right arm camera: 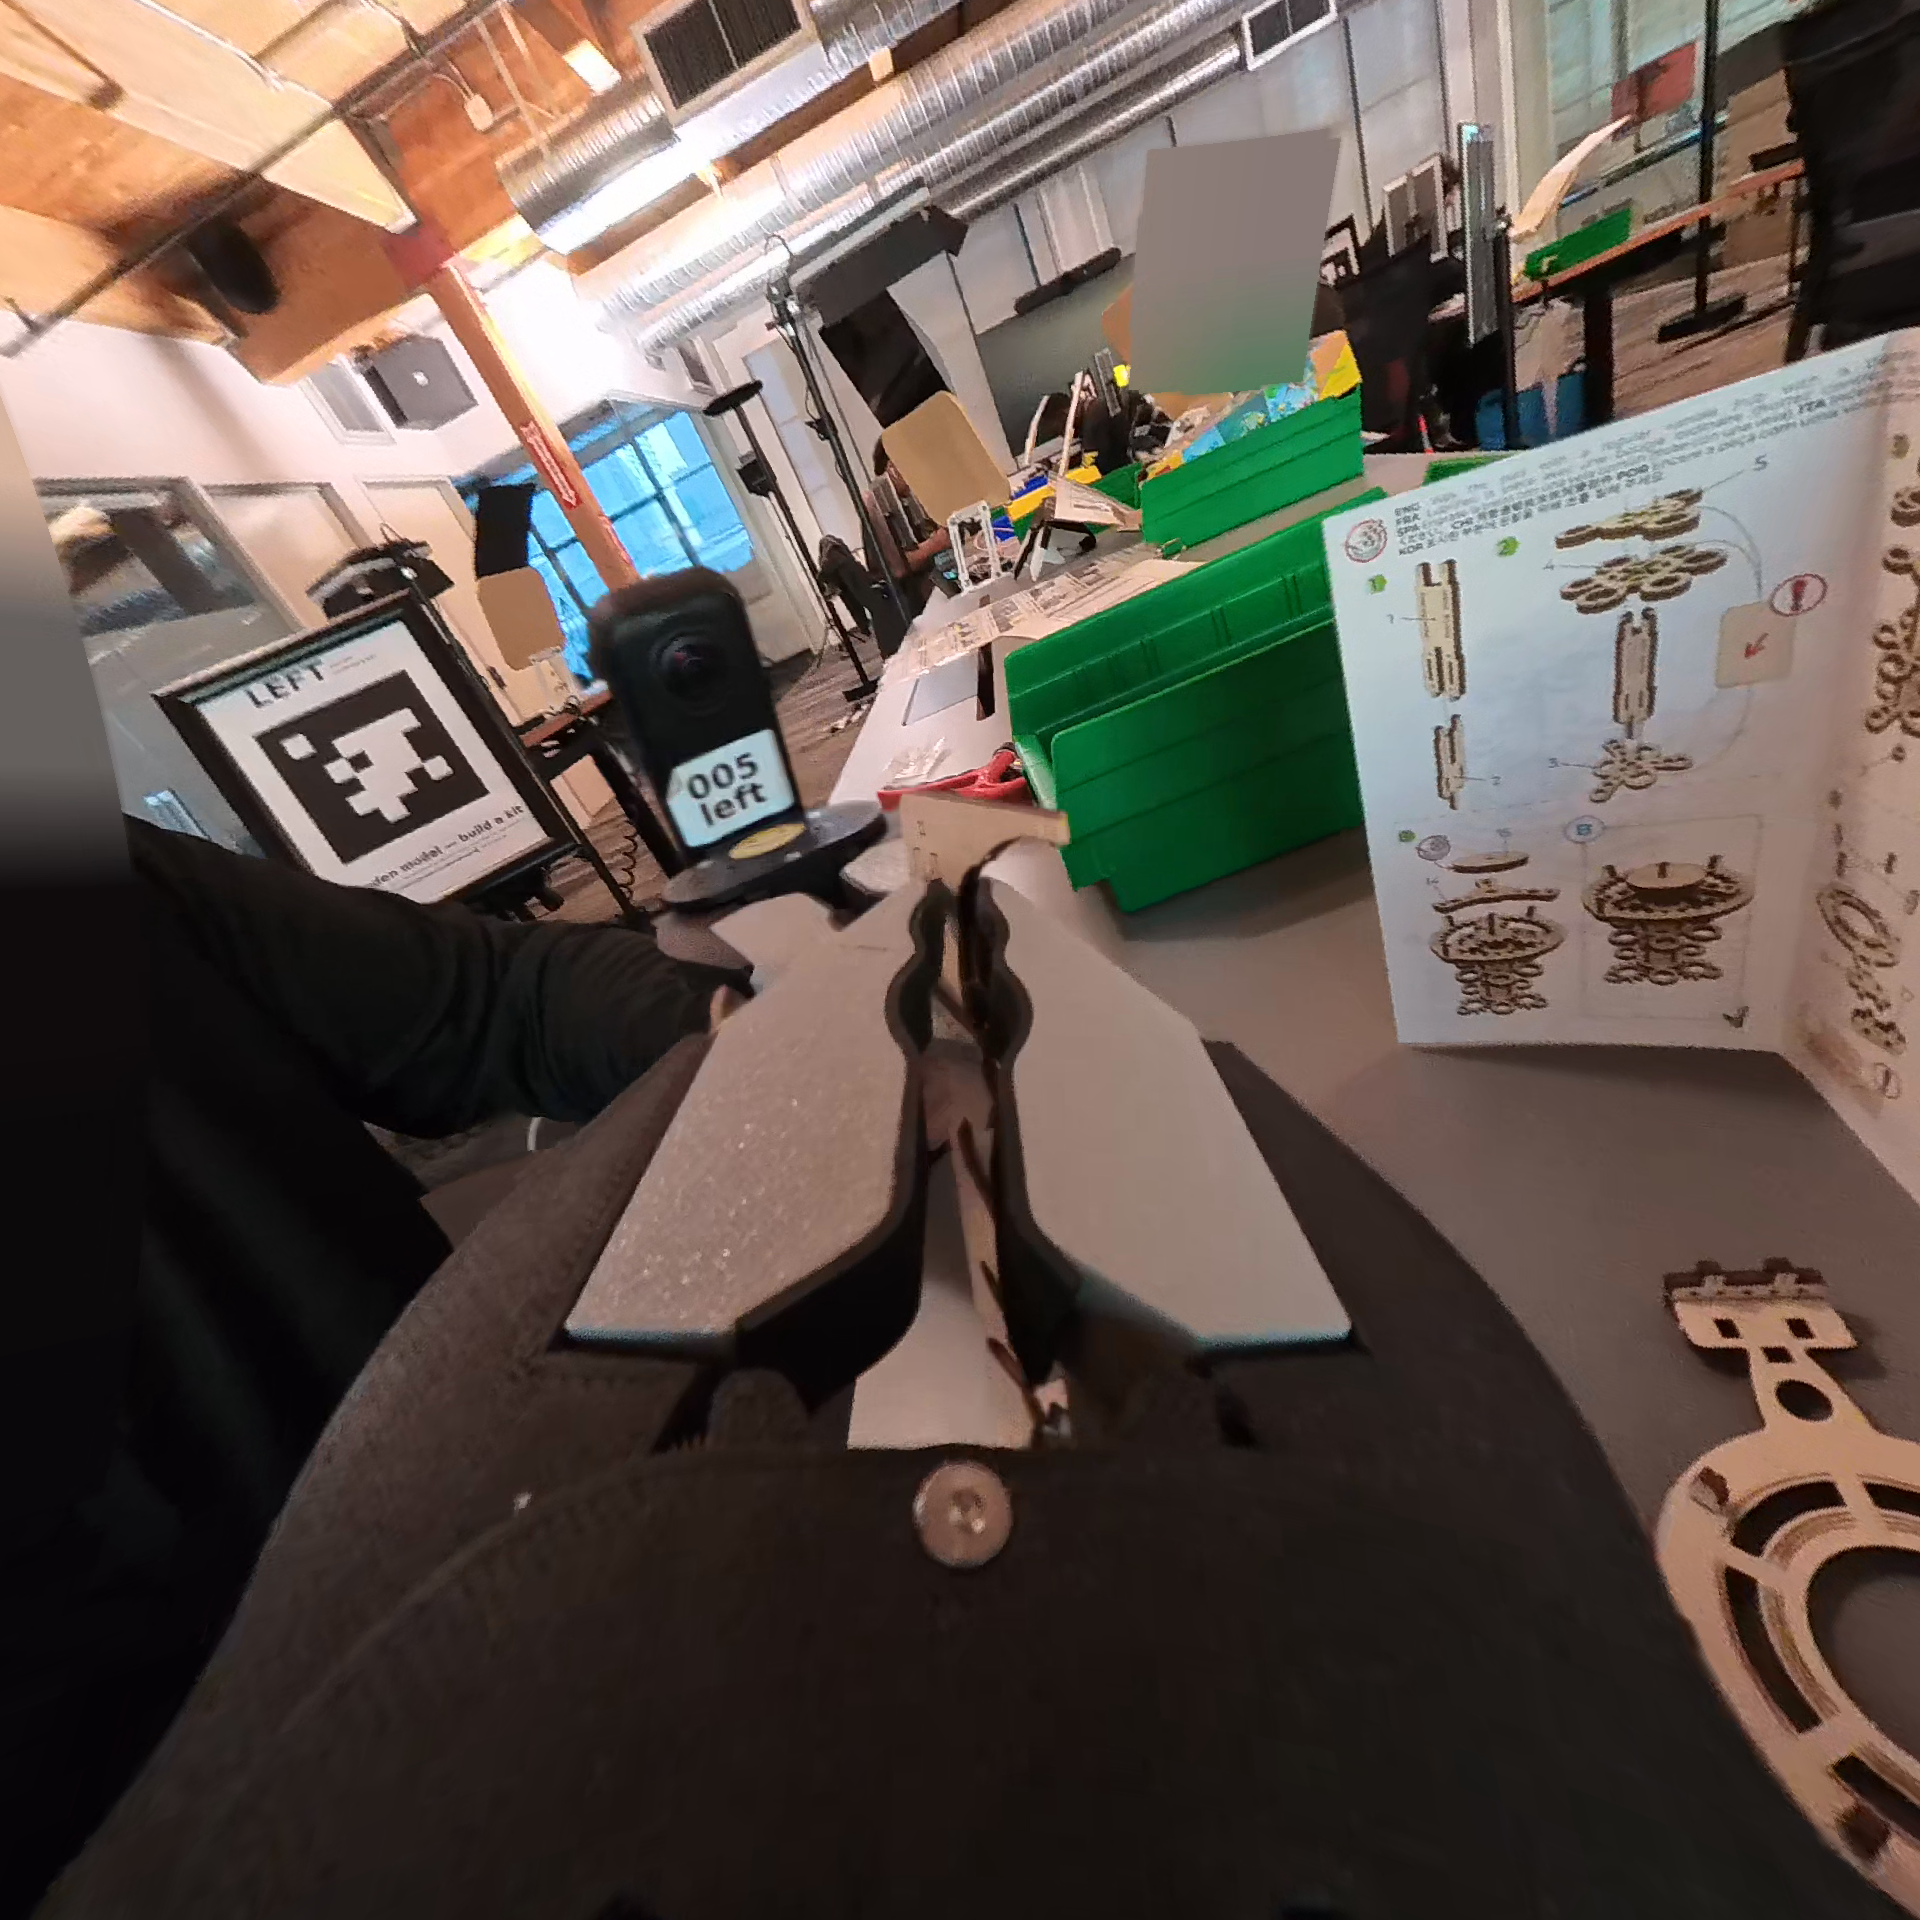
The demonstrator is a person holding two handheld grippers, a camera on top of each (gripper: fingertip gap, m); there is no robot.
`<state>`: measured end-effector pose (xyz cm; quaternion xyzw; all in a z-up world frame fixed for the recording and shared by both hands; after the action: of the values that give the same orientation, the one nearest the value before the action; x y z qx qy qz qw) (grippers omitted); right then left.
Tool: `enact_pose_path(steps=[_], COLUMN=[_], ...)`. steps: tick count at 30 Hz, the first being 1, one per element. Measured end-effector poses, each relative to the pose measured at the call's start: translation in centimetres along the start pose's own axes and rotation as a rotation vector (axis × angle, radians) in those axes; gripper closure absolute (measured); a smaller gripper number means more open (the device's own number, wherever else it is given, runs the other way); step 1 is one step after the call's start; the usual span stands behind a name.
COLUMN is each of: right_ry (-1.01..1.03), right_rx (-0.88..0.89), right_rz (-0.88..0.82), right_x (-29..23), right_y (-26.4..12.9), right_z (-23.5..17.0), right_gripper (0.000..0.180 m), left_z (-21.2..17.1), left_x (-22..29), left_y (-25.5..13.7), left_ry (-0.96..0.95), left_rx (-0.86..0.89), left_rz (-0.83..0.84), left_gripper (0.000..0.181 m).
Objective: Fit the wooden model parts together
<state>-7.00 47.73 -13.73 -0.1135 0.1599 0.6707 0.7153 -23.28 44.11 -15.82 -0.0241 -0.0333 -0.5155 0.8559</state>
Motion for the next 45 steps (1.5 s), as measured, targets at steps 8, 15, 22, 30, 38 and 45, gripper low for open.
enact_pose_path(steps=[8,15,22,30,38,45], right_ry=[-0.020,-0.058,-0.162,-0.057,0.036,0.115], right_rx=[-0.026,-0.097,-0.152,-0.065,-0.019,0.051], right_rz=[0.028,-0.095,-0.221,-0.073,0.049,0.335], right_x=[-0.6,-1.0,-1.7,-0.9,0.0,-0.2], right_y=[0.5,1.1,1.7,0.7,-1.2,0.3], right_z=[0.2,0.4,0.4,0.5,0.8,0.4], right_gripper=[0.179,0.178,0.178,0.177,0.158,0.150], left_z=[0.9,0.6,0.2,0.2,0.9,0.3], left_x=[0.5,0.7,0.3,-1.4,-3.5,-2.1], left_y=[-0.6,-0.5,-0.1,-0.2,-1.3,-0.5], left_ry=[0.183,0.296,0.246,-0.052,-0.289,-0.549], left_rx=[-0.090,-0.138,-0.137,-0.062,0.038,-0.001], left_rz=[0.009,0.117,0.097,-0.106,-0.349,-0.759], left_gripper=[0.176,0.175,0.176,0.181,0.181,0.181])
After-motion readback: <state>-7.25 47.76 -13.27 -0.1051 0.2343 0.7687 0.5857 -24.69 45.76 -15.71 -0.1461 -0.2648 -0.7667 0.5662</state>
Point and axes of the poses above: each gripper's, where its closed fingertips meet, y out along the fingers, z out of its top, x = y × z across the jaws, the point moved 10 cm from there along -y, back along the fingers, and after that the axes turned 2 degrees about z, right-handed, at the moved point
